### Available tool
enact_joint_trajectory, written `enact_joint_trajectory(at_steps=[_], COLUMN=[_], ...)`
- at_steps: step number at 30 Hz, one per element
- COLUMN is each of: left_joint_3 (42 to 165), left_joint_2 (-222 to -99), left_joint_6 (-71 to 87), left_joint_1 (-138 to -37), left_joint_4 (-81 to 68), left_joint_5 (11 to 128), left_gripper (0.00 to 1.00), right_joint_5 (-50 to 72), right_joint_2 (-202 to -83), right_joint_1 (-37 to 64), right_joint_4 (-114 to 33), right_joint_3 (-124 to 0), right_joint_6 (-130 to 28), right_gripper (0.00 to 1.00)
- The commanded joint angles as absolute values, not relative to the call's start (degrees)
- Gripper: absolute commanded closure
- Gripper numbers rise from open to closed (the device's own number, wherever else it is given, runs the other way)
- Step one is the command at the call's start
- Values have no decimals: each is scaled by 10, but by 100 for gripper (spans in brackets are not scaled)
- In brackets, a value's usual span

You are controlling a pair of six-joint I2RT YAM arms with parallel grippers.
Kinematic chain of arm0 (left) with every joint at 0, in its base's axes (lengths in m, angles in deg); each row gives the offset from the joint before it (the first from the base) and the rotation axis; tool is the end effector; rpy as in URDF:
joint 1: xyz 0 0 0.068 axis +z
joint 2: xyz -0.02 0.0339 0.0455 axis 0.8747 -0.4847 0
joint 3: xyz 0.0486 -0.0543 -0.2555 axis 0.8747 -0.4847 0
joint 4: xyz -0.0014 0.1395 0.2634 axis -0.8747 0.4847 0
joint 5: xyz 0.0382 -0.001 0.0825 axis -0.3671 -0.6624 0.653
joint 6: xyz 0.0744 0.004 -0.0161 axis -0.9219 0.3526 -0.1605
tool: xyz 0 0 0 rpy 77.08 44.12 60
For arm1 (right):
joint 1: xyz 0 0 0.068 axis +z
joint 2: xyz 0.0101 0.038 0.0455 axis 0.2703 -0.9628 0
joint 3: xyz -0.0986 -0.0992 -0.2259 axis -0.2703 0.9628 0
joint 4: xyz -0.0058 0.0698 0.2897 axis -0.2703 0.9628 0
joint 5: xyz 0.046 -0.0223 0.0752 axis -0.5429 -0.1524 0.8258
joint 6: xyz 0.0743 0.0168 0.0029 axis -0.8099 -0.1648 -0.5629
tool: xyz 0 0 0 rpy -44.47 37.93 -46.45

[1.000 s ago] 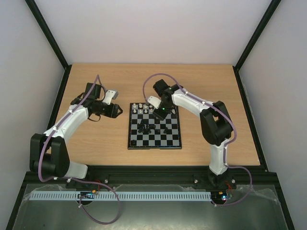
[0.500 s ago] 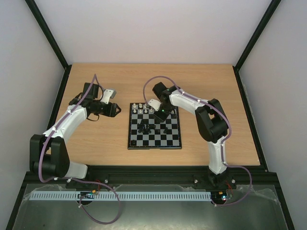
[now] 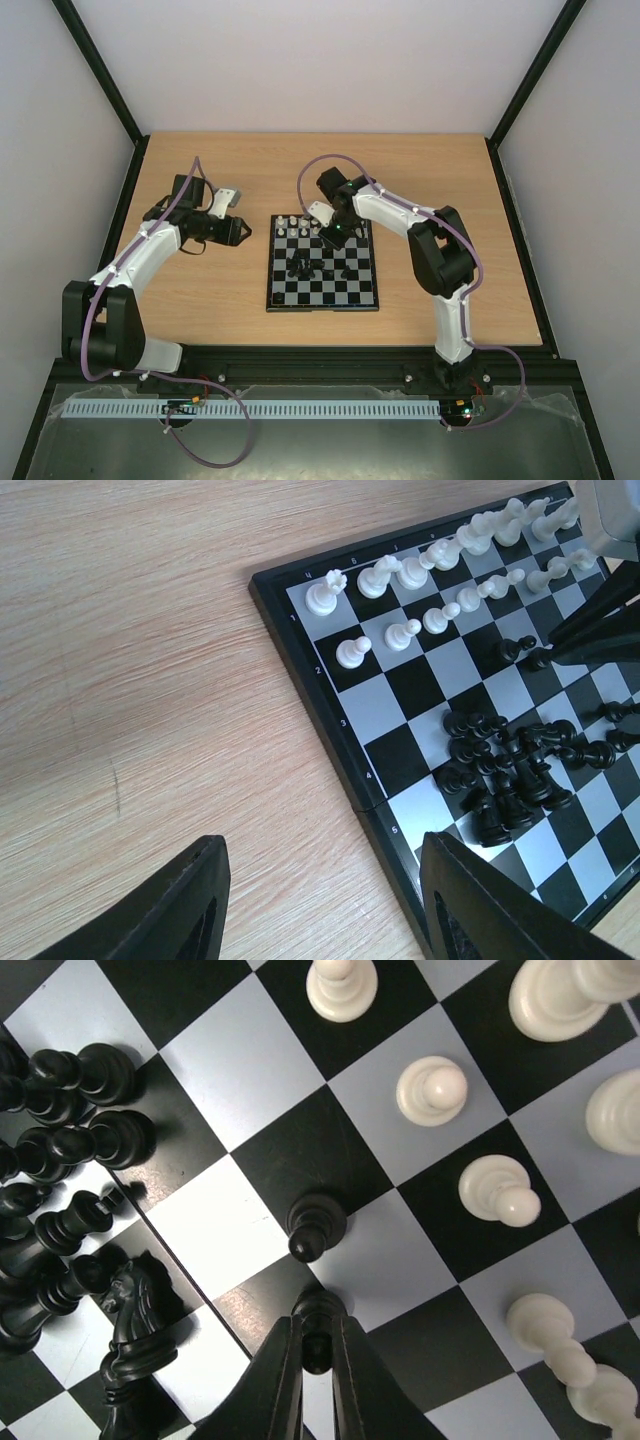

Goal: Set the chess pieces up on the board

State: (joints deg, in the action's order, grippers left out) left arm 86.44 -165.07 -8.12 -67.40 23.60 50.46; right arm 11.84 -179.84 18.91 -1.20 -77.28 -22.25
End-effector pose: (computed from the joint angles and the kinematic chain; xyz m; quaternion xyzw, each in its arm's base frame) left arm 0.3331 -0.0671 0.1946 0.1635 0.9100 -0.2284 0.3049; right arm 0.3856 0.2772 0.1368 -0.4766 0.8534 0.0929 0.1895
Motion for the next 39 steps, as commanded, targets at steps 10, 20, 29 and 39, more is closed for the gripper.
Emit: enact_joint_trajectory(at_steps=[10,20,29,39], left_joint_3=[858,860,857,856], left_joint_2=[-1639,-1647,-1645,-1643], left_joint_6=[-74,-74,-77,-78], left_joint_1=[-669,-669,-669,-669], left_joint_4=[232,235,240,239], left_joint_5=[486,481,482,484], left_gripper=[44,44,44,44], right_joint_5=[75,78,105,120], right_joint_2=[-1629,-1497,-1491,-1514], right_joint_1=[186,167,167,167], right_joint_4=[6,-4,-25,-39], right_joint_3=[-639,-491,-431,-432], right_joint_6=[-201,-172,-160,-149], right_gripper=[95,94,94,93])
